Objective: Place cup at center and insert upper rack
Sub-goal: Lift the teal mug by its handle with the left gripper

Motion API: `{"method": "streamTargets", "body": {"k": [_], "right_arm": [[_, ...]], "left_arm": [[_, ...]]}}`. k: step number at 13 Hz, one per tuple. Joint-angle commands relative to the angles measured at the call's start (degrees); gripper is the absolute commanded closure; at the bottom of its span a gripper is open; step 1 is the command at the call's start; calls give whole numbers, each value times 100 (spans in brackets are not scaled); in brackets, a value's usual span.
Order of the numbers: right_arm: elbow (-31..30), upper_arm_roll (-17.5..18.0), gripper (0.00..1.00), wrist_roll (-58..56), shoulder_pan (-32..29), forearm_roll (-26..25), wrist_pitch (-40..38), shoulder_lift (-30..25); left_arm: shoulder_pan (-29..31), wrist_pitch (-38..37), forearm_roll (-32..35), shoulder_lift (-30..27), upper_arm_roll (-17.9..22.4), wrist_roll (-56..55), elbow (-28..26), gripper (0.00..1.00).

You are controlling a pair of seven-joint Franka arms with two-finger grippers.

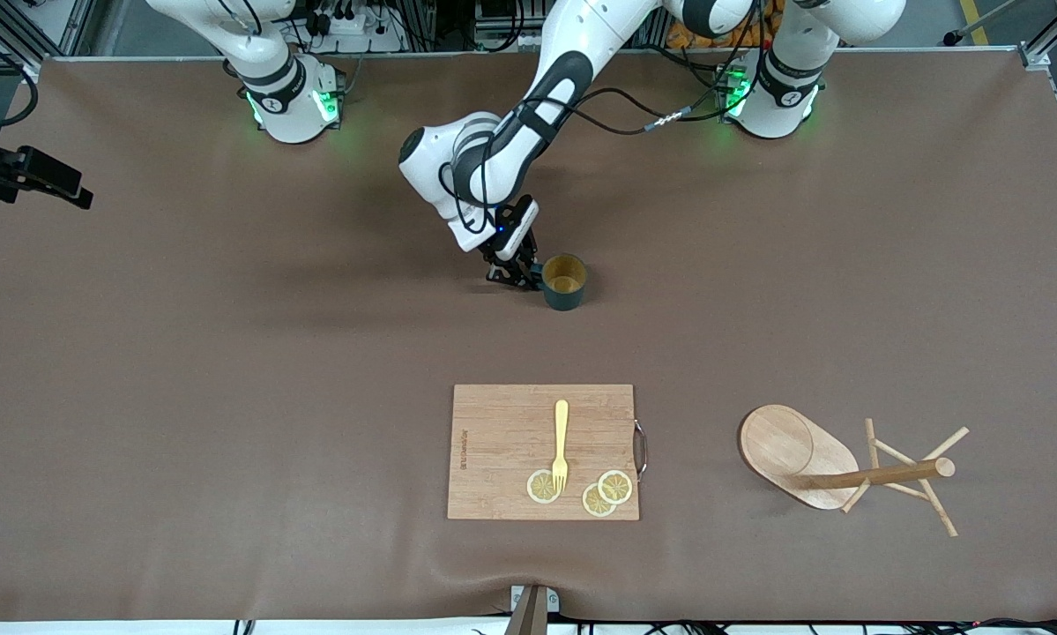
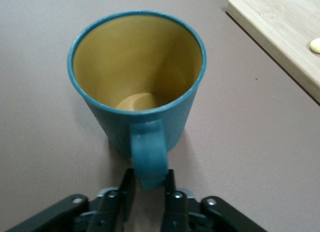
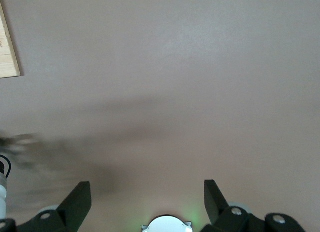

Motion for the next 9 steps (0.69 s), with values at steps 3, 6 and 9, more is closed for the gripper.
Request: {"method": "streamTargets", "body": {"k": [3, 6, 9], "right_arm": [[132, 18, 0, 49, -11, 71, -38, 74], [132, 18, 0, 49, -11, 71, -38, 74], [132, 18, 0, 49, -11, 71, -38, 74]], "left_arm": [[-35, -105, -38, -50, 20, 14, 16, 100], [-35, -122, -64, -164, 20, 277, 16, 100], [-26, -131, -82, -427, 20, 497, 16, 100]]}}
